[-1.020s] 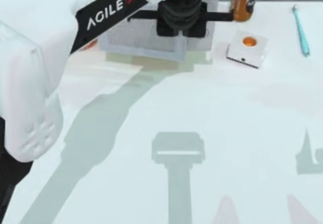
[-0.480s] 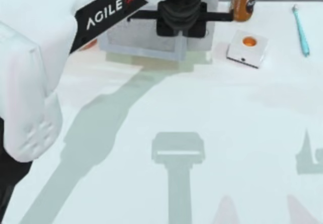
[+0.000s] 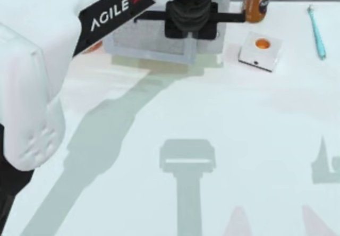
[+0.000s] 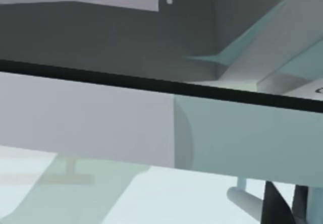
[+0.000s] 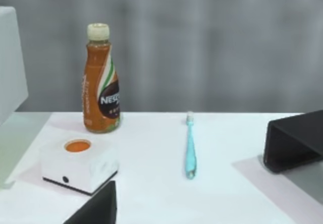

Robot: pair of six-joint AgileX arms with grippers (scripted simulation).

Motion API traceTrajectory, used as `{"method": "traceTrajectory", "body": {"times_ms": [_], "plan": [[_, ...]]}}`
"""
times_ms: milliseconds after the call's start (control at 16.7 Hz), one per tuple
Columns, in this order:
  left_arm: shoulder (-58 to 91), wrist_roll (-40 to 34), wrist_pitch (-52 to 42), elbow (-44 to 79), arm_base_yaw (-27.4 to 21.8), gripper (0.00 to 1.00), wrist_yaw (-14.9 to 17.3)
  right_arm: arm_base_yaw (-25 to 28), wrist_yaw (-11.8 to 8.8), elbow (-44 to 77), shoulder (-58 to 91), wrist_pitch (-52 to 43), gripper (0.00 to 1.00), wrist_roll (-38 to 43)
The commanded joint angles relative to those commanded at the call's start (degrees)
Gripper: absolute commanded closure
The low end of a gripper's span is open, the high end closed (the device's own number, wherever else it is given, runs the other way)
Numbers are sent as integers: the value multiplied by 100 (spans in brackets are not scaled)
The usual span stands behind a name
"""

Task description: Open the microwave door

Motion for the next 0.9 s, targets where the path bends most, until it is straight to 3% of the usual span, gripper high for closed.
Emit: {"method": "traceTrajectory", "body": {"times_ms": [600, 900], "plan": [[3, -9, 23, -21, -38, 100, 29, 0, 0, 0, 0, 0, 0, 0], [-452, 360, 409, -791, 27, 100, 167, 0, 0, 0, 0, 0, 0, 0]]}}
